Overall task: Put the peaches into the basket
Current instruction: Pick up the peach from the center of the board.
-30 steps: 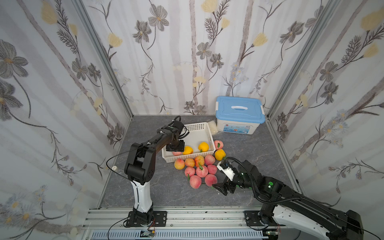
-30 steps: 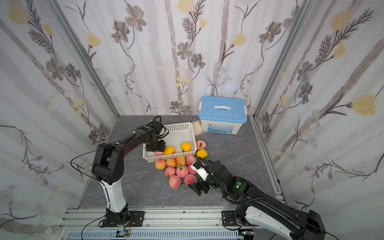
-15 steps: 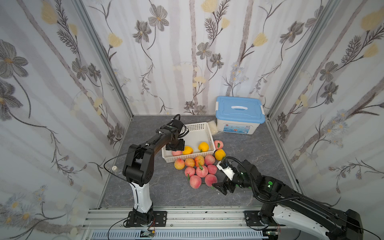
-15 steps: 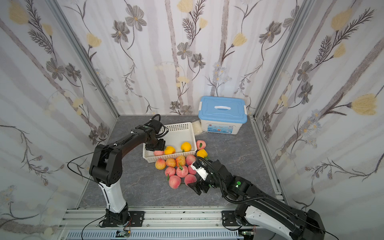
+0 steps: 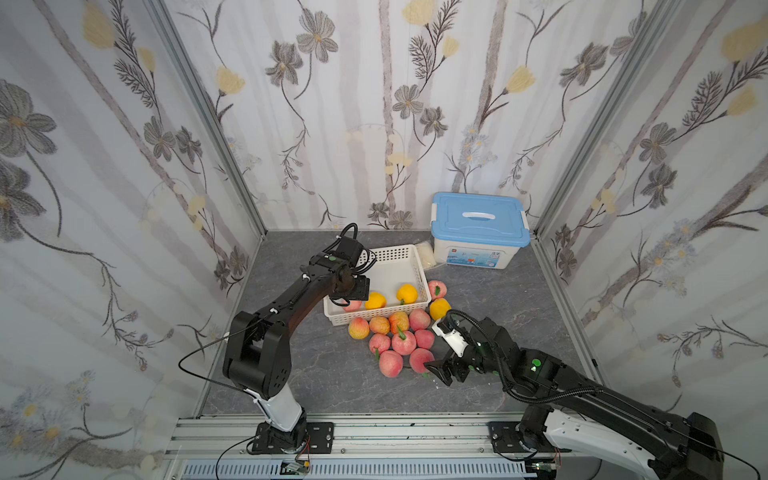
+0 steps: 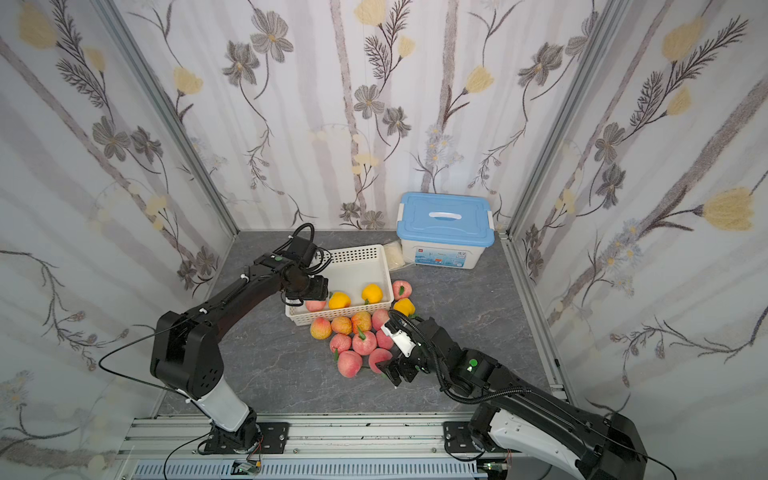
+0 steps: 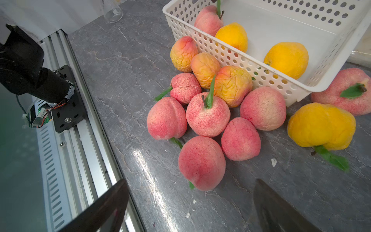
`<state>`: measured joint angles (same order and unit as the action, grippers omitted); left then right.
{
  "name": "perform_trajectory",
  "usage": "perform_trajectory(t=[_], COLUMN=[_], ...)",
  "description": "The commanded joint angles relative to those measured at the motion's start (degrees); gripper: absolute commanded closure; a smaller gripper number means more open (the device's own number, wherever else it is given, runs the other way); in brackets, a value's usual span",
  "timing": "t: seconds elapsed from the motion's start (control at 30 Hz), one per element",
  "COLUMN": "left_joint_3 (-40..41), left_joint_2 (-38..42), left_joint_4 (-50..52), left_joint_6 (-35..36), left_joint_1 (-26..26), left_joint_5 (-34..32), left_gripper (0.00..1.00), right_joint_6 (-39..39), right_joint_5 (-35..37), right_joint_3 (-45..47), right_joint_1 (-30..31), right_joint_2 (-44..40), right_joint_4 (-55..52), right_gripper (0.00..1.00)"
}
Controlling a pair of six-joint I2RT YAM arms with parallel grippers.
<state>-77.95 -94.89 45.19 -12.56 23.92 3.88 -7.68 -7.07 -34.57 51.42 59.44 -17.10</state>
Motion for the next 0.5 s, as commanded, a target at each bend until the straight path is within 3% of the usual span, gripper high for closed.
perform_trajectory(t=[0.0, 0.47], left_joint_3=[2.15, 17.94], left_joint_2=[3.19, 23.25], left_joint_4=[-1.02, -4.13], left_joint_6=[1.78, 7.05], left_joint_1=[1.13, 8.91], left_joint_5=[2.11, 11.49], left_gripper=[0.28, 0.27], right_joint_6=[-1.81, -11.29], right_joint_5=[2.64, -0.10], right_joint_3=[-1.32, -6.18], right_joint_1=[-0.10, -0.62], right_joint_2=[1.20, 9.63], right_joint_4=[-1.17, -4.52], right_gripper=[0.04, 0.05])
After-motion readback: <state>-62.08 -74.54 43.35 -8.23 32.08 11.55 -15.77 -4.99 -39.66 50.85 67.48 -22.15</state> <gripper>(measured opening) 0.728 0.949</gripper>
